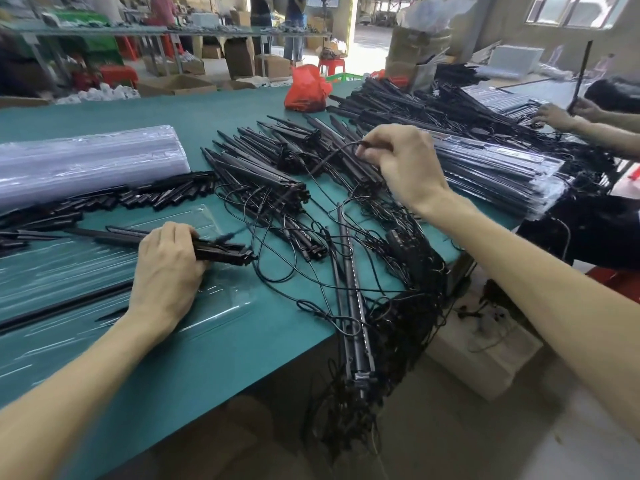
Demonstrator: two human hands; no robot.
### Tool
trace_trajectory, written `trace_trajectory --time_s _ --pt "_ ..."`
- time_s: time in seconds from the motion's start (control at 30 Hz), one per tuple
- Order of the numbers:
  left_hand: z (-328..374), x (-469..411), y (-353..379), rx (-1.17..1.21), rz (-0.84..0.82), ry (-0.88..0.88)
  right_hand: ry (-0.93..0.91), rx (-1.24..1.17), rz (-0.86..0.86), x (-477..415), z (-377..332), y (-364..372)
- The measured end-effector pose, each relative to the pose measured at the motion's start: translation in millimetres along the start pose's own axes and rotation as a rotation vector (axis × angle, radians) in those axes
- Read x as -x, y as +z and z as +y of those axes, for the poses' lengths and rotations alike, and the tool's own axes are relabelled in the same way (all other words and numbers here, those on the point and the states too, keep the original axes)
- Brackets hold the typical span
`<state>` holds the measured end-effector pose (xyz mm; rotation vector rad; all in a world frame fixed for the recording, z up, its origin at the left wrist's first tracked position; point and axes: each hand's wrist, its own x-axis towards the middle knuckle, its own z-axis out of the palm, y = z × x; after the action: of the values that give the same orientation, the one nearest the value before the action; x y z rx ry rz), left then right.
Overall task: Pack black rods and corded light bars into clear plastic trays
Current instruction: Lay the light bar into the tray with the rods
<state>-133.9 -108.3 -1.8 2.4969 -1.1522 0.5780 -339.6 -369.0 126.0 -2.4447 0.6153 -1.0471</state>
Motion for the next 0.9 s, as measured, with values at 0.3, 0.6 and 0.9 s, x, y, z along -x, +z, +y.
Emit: trace_trajectory --time_s 0.3,0.6,0.9 --pt "0.9 0.1 -5.3 0.119 -0.029 0.055 0.029 -0.103 -0.003 2.6 9.7 -24.3" --pt "2.2 3.8 -7.4 0.135 -0.034 0.144 0.405 -0.102 -1.121 25.6 -1.4 -29.8" --pt "2.6 2.1 -4.1 0.129 -0.039 0.144 0.571 -0.888 -1.026 24.5 -34.0 -47.2"
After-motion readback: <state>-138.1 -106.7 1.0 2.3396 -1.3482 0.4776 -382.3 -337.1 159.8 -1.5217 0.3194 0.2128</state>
